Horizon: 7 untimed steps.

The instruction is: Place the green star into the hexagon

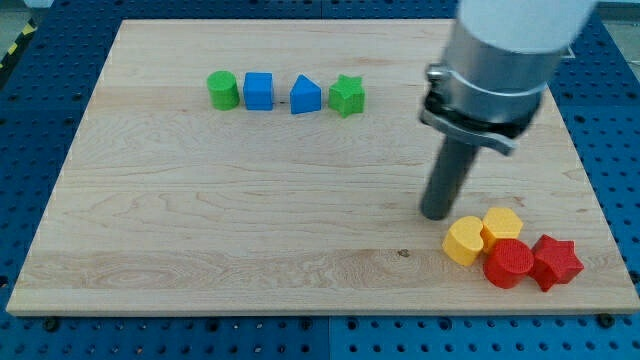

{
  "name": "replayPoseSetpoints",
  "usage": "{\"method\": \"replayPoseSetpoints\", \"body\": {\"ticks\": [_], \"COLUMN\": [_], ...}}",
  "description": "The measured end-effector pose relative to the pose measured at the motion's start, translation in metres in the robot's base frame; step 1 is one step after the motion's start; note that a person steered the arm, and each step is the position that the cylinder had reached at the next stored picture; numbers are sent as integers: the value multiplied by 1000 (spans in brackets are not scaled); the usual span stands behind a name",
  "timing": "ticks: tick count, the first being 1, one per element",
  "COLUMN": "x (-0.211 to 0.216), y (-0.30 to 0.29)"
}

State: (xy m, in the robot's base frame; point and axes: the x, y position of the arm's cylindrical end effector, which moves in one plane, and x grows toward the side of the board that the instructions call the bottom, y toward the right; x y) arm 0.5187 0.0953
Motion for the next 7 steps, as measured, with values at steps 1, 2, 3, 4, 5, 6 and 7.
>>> {"method": "replayPoseSetpoints", "body": {"ticks": [1,2,3,4,5,6,7], "x": [-20,-49,-94,-161,-187,-187,-181], "y": [-75,-169,-253,-291,-279,-253,-218]}}
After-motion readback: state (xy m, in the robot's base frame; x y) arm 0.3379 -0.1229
